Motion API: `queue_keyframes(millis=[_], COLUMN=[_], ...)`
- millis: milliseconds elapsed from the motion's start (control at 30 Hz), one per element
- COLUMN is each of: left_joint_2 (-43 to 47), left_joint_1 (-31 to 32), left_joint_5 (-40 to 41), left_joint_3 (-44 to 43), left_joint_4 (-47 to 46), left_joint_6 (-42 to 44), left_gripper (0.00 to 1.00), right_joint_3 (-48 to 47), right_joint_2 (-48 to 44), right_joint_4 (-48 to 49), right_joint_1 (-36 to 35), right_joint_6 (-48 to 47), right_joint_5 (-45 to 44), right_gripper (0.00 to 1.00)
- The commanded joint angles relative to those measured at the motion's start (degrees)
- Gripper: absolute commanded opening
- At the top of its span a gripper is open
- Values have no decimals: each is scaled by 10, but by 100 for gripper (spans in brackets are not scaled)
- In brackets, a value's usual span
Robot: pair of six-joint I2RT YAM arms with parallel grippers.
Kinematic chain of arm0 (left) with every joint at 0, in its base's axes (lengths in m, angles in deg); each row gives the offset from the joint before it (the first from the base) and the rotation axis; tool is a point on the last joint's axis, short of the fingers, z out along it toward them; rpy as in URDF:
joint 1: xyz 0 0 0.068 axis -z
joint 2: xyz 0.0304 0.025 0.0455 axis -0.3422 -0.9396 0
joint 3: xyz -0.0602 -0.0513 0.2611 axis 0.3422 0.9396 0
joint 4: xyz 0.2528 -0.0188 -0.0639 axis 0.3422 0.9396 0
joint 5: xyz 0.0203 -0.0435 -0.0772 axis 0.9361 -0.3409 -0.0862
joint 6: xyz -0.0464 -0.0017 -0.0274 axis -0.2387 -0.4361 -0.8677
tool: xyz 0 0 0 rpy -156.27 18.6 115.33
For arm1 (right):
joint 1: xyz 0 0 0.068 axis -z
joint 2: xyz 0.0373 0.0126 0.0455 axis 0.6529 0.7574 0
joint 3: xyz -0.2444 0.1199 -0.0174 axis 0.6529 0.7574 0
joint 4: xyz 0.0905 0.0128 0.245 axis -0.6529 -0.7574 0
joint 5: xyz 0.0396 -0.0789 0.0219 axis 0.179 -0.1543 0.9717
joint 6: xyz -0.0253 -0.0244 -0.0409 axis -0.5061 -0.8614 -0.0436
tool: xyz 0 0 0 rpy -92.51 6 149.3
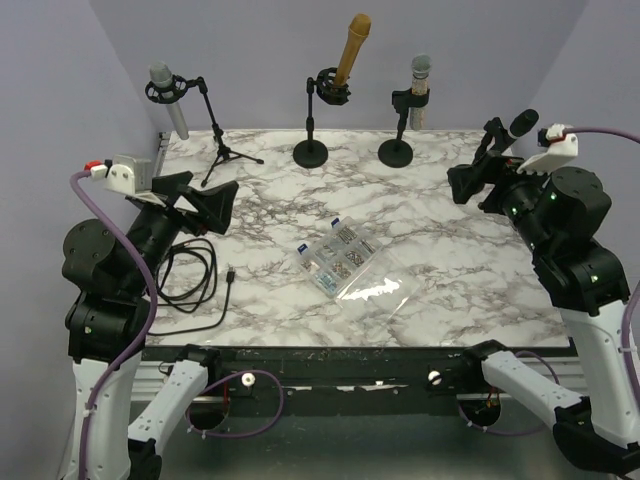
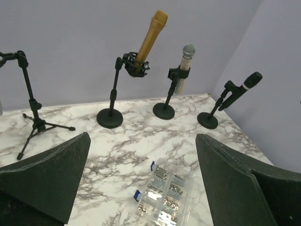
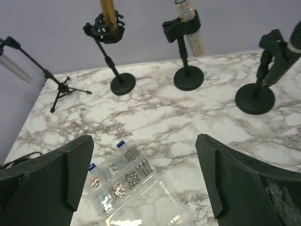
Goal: Remove the microphone from the stand
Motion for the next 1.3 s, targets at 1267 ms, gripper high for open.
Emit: queue_keyframes(millis=[1267], left_joint_2=[-219], left_joint_1=[-11], left_joint_5=[-68], left_joint_3=[64], left_joint_4=[-4], left_joint_6=[-150], left_gripper=[96], right_joint_3=[48], right_joint_2=[342], right_joint_4=[253], right_joint_1=[3], right_joint_6=[151], right_joint_5=[233], right_gripper=[100])
